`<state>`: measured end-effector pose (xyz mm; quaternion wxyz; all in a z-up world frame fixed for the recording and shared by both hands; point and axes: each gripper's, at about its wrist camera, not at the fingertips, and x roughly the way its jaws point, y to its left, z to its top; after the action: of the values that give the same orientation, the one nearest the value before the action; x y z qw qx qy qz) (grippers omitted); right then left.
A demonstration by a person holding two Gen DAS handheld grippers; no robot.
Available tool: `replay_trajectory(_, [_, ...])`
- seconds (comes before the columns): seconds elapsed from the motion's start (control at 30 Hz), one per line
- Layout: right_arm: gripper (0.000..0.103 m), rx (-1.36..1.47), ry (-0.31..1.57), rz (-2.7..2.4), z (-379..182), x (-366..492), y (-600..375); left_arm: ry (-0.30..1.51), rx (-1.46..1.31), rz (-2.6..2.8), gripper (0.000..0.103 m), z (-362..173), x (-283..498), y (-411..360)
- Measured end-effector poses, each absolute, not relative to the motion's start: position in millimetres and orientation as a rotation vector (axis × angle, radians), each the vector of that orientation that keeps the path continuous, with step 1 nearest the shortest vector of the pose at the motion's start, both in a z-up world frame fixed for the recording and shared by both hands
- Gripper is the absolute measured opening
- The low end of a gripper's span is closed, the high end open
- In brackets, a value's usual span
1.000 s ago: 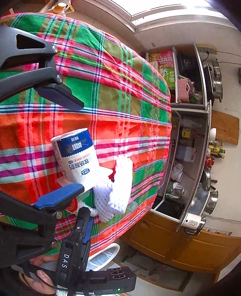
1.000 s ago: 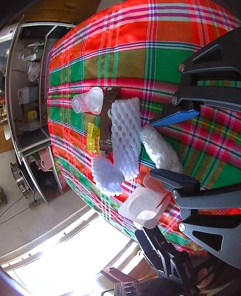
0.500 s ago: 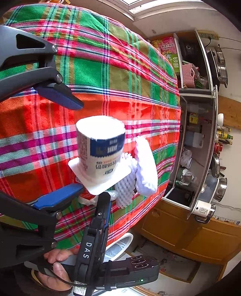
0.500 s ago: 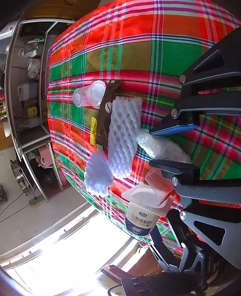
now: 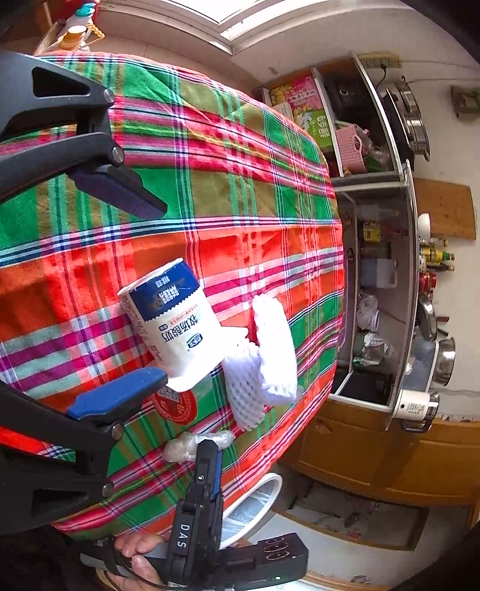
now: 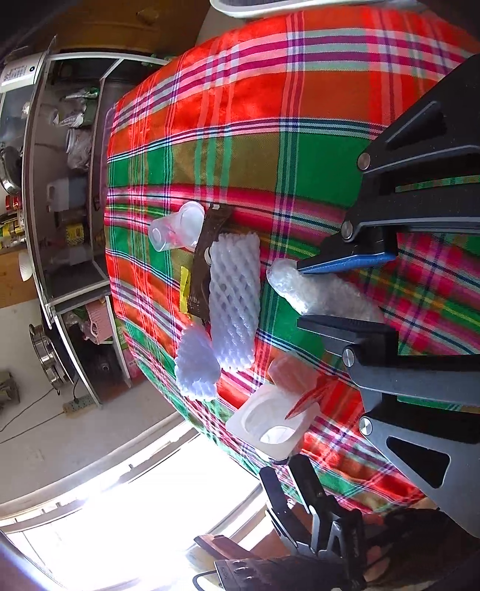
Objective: Collect trash
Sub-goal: 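Grasp the white-blue yogurt cup with the left gripper while the right grasps the clear plastic bag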
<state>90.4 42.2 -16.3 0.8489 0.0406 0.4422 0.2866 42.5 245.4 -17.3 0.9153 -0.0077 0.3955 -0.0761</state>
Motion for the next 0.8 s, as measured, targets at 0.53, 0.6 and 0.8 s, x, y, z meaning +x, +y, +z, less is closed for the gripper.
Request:
replay_trajectory(0.53, [0.024,0.134,0.953,0.608,-21,93,31,0.917,0.162,-0.350,0.084,-34,84,210])
replay_trajectory(0.6, [0.024,0.142,0.955,0.609,-21,95,30,0.922,0.165,-0.361,0.084,-35,82,203])
replay_trajectory(0.8, [0.024,0.147,0.954,0.615,-22,94,28,0.970,0.071,-0.341,0.081,-41,84,203])
